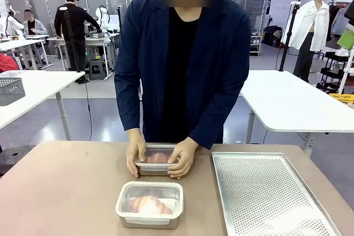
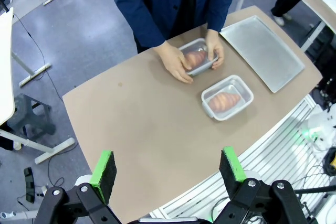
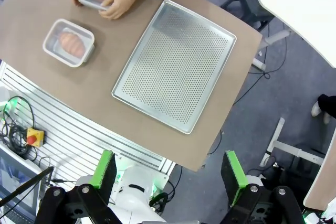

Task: Place the bread into the airtight container.
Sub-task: Pick up a Butter Roll and place it into an empty Airtight Container.

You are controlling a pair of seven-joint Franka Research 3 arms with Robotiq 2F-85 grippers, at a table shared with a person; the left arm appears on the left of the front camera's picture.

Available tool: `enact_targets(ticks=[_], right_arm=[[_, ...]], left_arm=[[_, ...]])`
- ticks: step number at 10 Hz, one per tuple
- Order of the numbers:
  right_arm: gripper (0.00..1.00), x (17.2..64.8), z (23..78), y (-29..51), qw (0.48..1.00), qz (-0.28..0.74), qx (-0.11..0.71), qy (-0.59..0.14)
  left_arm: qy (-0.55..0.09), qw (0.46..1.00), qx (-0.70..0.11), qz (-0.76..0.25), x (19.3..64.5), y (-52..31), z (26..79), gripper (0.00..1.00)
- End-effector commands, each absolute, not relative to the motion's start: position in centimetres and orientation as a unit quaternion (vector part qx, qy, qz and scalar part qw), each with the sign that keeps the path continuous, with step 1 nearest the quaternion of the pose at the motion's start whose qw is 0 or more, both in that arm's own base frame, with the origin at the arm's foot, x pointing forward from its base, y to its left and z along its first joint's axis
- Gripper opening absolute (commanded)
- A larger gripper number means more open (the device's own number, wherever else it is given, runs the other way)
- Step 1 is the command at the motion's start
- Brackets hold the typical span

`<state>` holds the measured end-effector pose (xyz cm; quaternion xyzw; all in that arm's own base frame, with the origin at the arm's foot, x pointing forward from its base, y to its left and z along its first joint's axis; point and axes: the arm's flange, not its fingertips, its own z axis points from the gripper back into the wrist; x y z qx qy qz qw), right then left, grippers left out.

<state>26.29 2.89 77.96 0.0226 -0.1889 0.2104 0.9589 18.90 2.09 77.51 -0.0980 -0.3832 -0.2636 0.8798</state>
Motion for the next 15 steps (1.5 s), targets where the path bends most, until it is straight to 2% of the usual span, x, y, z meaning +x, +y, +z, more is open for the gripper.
enact_targets(ticks=[1, 15], right_arm=[[1.0, 26.28, 78.22, 2.82, 0.959, 0.214, 0.018, -0.186], [1.0, 26.28, 78.22, 2.82, 0.959, 0.214, 0.018, -0.186]], left_arm=[[-0.385, 0.878, -0.098, -0.265, 18.98, 2.02, 77.65, 1.0], [-0.385, 0.878, -0.098, -0.265, 18.98, 2.02, 77.65, 1.0]])
